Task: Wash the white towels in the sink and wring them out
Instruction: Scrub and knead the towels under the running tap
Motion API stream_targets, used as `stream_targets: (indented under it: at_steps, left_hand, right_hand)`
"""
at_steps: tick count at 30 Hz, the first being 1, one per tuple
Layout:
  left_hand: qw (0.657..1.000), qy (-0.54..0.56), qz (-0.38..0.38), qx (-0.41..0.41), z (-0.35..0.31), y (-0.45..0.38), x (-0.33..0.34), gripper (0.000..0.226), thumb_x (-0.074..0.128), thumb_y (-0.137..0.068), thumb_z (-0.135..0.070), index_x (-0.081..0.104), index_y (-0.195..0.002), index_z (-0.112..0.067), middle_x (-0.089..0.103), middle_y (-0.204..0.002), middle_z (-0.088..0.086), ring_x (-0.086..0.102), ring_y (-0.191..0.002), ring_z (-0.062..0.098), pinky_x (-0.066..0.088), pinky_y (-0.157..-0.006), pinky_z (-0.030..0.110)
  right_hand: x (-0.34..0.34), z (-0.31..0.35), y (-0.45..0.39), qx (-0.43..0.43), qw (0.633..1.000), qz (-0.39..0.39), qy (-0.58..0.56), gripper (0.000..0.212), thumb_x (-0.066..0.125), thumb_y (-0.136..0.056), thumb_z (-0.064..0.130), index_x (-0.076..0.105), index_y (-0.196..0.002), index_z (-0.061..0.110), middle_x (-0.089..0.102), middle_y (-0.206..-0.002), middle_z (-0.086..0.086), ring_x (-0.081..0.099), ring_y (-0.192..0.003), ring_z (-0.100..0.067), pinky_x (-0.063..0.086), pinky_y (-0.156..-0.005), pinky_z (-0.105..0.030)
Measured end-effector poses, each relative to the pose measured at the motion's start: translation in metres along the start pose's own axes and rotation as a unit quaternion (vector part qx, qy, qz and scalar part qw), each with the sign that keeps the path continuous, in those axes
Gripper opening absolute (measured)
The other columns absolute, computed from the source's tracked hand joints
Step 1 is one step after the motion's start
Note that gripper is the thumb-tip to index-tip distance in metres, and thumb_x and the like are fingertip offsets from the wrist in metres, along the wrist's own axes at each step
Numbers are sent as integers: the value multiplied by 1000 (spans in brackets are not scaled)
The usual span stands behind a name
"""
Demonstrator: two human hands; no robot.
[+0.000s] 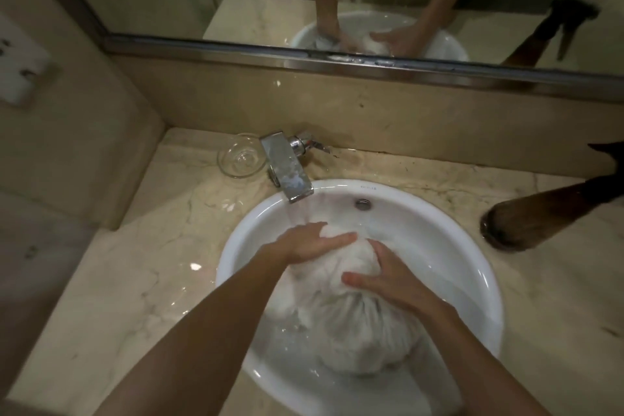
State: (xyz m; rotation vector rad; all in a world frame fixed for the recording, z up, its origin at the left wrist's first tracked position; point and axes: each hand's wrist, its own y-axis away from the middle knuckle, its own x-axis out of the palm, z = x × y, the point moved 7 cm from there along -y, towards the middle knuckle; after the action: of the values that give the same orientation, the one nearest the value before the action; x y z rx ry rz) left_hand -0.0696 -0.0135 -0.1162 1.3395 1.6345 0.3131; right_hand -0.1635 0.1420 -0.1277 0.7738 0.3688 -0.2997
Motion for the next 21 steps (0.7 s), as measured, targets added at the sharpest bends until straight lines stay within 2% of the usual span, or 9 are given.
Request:
stream_targets:
  at_steps: [3,5,7,9,12,15,17,19,21]
  left_hand:
    - [999,-27,8,34,13,16,4,97,60,-45,-98,54,-126,-43,62,-125,-19,59,-113,10,46,-101,35]
    - [999,-17,-16,40,20,27,4,93,68,-46,-91,56,-123,-40,64,-119,-17,60,-109,11,48,-98,34]
    - [997,-13,-55,50,23,37,6,85,64,-51,-92,63,-117,-38,70,-112,-15,63,-103,11,49,-95,32]
    - [991,-42,-100,75,22,49,8,80,50,-58,-95,68,-106,-34,73,-102,-11,65,-96,12,50,-90,33]
    - [983,-60,-127,117,24,71,7,70,41,-67,-88,70,-83,-26,71,-79,-5,65,-82,16,48,-77,34]
    - [982,-79,-90,148,23,93,5,64,39,-69,-82,43,-53,-20,43,-51,-2,43,-53,12,33,-59,36]
    - [979,-107,-63,160,19,94,1,68,40,-71,-81,33,-53,-15,35,-50,0,35,-51,13,31,-58,38]
    - [983,-113,-52,134,19,80,-3,68,43,-76,-79,36,-53,-16,40,-51,-2,42,-54,14,35,-59,37]
    - [990,-82,-80,83,20,60,-9,61,47,-87,-72,46,-56,-20,52,-57,-5,55,-64,16,40,-63,34]
  right_hand:
    - [-9,6,8,16,1000,13,-11,76,81,-61,67,56,-125,34,62,-122,13,59,-110,-10,49,-96,-36]
    - [-16,12,12,13,1000,5,26,65,75,-58,67,67,-111,31,69,-110,11,64,-100,-11,52,-93,-38]
    - [-18,19,20,7,999,-1,37,57,70,-61,66,70,-102,26,71,-103,8,64,-96,-13,53,-91,-39]
    - [-15,20,30,23,1000,11,12,44,69,-76,58,63,-105,25,63,-104,6,58,-99,-14,48,-90,-36]
    - [-5,23,38,24,998,54,30,49,67,-73,61,57,-106,27,55,-109,6,54,-101,-12,44,-84,-33]
    - [1,36,36,-17,990,117,72,52,68,-55,67,61,-76,20,63,-84,5,59,-79,-15,42,-68,-37]
    - [0,46,34,-37,982,163,82,49,71,-51,64,55,-61,19,50,-62,4,46,-64,-14,31,-61,-35]
    - [-10,45,29,-21,982,178,50,45,77,-55,61,59,-61,20,48,-61,3,45,-63,-15,31,-61,-33]
    - [-28,32,11,15,994,100,36,43,81,-66,58,70,-68,17,61,-64,5,57,-65,-14,40,-62,-30]
